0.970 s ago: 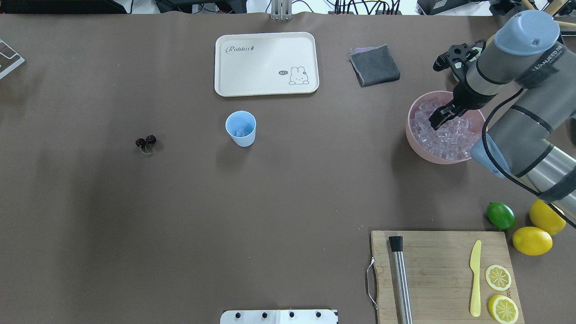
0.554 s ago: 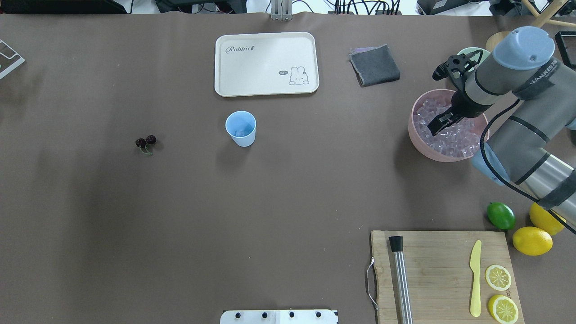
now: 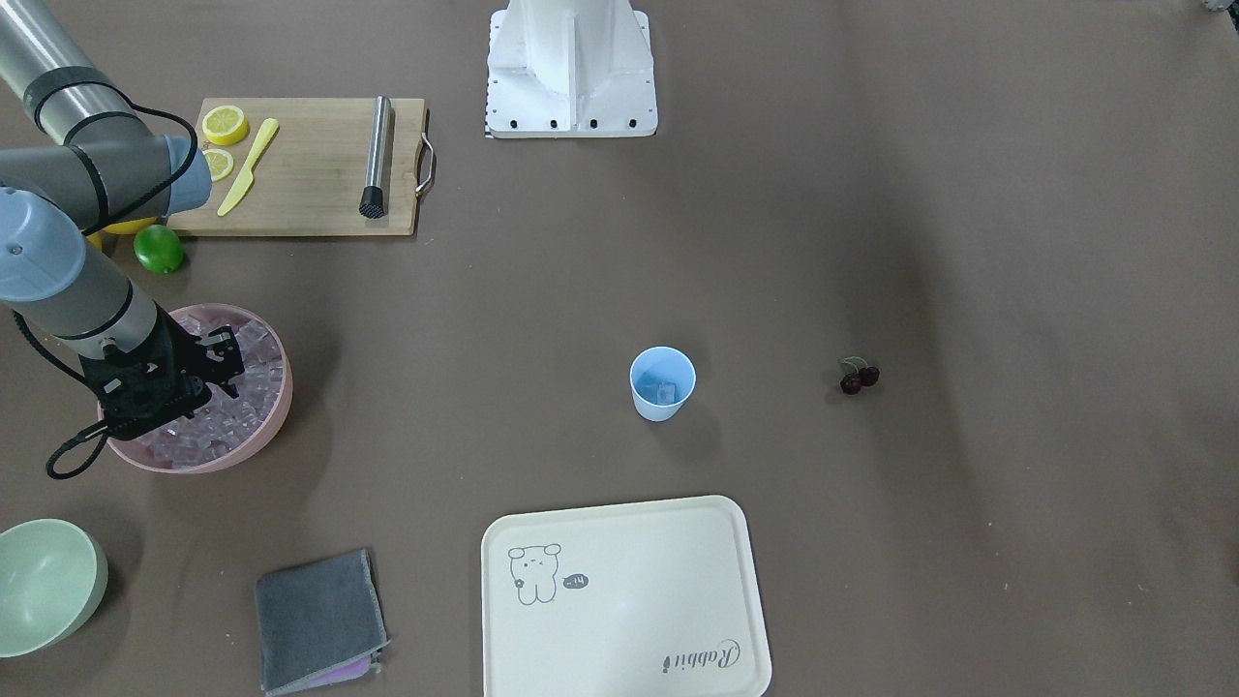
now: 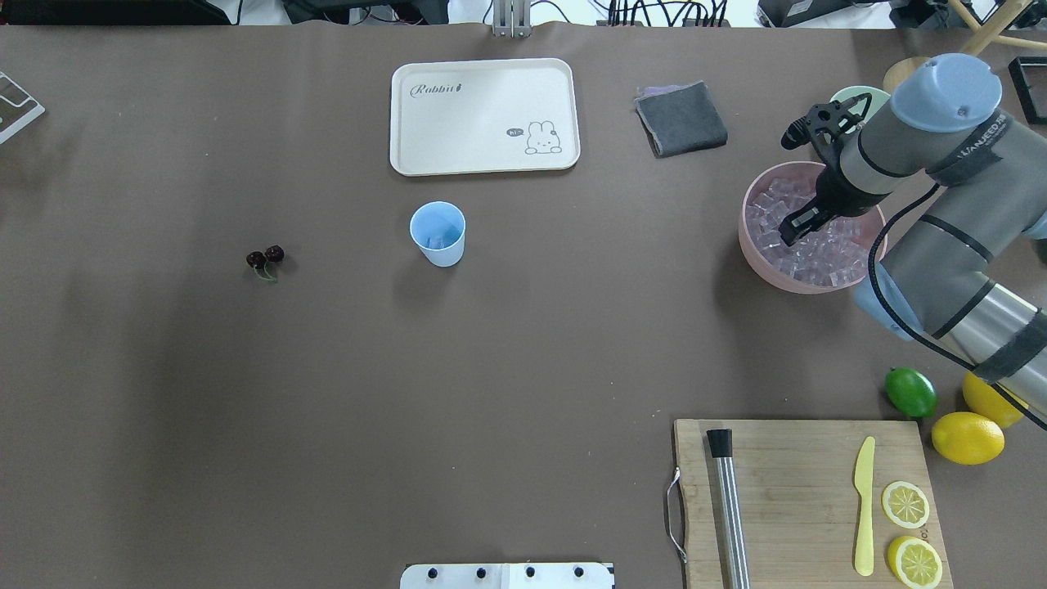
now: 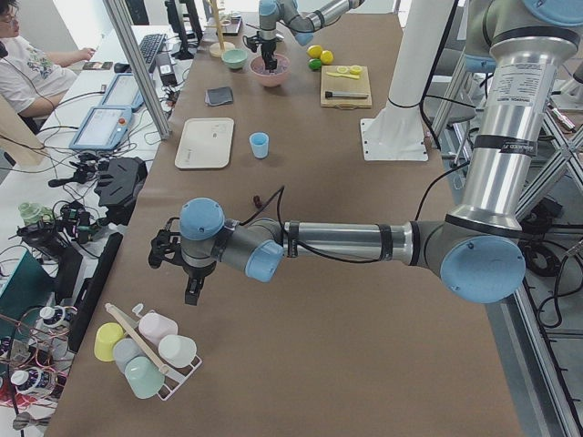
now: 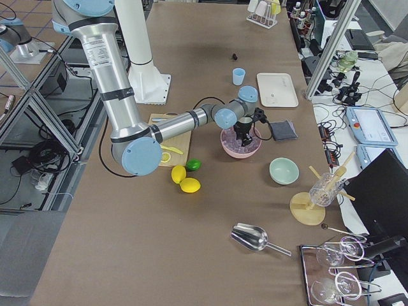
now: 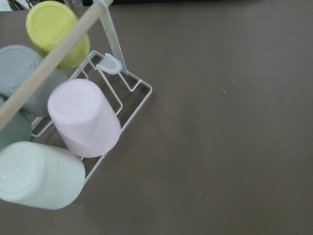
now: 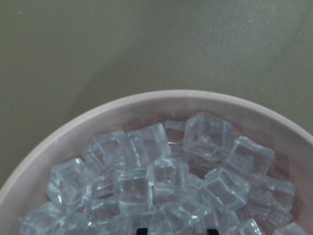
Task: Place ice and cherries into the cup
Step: 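Lower the right gripper into the ice and grasp a cube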
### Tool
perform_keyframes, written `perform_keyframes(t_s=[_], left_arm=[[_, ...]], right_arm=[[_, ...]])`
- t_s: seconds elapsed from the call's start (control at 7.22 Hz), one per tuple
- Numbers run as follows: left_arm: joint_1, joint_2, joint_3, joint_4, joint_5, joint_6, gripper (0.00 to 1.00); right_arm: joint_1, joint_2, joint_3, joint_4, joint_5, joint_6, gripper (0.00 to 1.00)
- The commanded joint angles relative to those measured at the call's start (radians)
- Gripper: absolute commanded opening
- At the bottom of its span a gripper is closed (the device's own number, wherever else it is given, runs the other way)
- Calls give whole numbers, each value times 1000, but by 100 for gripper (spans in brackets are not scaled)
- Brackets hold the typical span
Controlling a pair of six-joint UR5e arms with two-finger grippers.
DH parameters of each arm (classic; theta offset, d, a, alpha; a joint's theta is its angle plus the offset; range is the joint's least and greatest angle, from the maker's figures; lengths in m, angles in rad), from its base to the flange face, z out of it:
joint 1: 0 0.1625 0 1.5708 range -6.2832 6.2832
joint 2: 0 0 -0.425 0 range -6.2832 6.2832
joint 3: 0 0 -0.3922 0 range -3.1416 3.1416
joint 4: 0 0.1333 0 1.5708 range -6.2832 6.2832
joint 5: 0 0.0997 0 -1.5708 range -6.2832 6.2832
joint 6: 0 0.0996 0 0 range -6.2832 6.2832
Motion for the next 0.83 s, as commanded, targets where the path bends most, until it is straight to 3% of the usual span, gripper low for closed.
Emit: perform_keyframes(t_s=[0.0, 0.42, 0.69], left_arm=[[0, 1, 3, 0, 0, 2, 98], [0, 4, -5, -1, -3, 2, 98], [0, 4, -3, -1, -2, 2, 98]], right_arm=[[-1, 3, 12, 3, -2, -1, 8], [1, 1, 96, -16, 5, 0, 0], [-9, 100, 115, -124, -1, 100, 0]])
